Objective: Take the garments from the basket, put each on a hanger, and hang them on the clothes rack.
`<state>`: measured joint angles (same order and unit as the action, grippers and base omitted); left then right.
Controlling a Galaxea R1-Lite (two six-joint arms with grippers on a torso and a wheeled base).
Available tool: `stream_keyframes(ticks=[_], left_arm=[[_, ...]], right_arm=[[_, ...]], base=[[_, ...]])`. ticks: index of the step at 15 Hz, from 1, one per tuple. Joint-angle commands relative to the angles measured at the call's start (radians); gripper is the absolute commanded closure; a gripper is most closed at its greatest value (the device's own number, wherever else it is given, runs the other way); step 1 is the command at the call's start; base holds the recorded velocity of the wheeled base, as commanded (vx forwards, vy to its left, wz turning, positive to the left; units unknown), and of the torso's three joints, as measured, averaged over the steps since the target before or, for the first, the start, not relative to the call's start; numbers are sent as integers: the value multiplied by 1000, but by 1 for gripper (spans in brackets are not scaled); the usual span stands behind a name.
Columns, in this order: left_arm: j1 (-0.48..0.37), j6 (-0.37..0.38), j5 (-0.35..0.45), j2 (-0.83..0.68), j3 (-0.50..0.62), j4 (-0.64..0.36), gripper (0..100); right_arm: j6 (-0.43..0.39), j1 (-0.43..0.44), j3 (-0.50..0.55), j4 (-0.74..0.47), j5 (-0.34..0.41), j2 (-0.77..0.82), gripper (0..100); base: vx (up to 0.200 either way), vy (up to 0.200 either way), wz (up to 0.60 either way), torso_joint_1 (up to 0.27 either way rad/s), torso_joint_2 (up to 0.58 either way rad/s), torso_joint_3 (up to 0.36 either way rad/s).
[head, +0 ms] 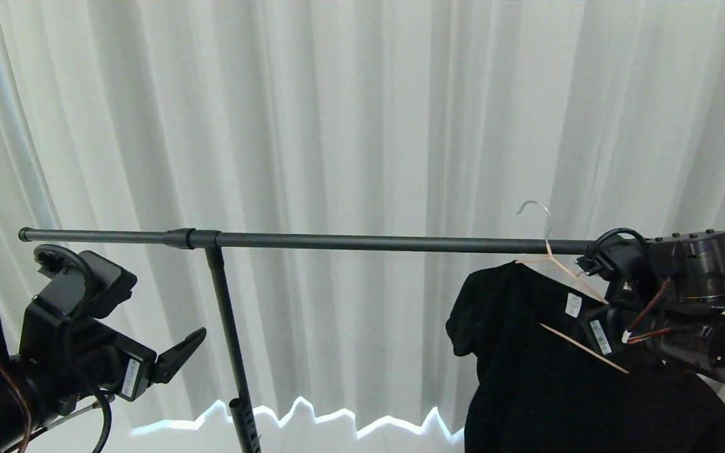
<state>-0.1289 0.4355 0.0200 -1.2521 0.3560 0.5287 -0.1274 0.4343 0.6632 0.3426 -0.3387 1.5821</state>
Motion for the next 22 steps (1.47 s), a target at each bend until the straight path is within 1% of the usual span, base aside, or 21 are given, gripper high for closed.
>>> stream_keyframes(ticks=[1,2,5,7,8,9,10,12,22], left_arm=[[0,0,0,0,0,0,0],[0,0,0,0,1,0,0],[0,2,0,-1,8,5,0],[2,2,0,-1,8,22,0],[2,2,-2,0,8,22,0],[2,2,-2,0,8,22,0],[0,9,-3,13,6,25,0],[0,15,-3,16,5,25,0],[0,15,-3,19,6,27,0]], right_arm=[[20,15,-1,3,0,29,100],[43,29,-1,3,0,32,100],[63,40,-1,4,0,45,100],[121,50,-4,59,-2,101,100],[143,58,-8,75,-11,119,100],[144,60,-8,75,-13,122,100],[175,80,-16,79,-28,144,100],[201,93,-20,102,-59,176,100],[204,124,-22,110,-66,217,100]], base=[[0,0,0,0,0,0],[0,0,0,0,0,0],[0,0,0,0,0,0],[0,0,0,0,0,0],[0,0,0,0,0,0],[0,0,0,0,0,0],[0,0,0,0,0,0],[0,0,0,0,0,0],[0,0,0,0,0,0]])
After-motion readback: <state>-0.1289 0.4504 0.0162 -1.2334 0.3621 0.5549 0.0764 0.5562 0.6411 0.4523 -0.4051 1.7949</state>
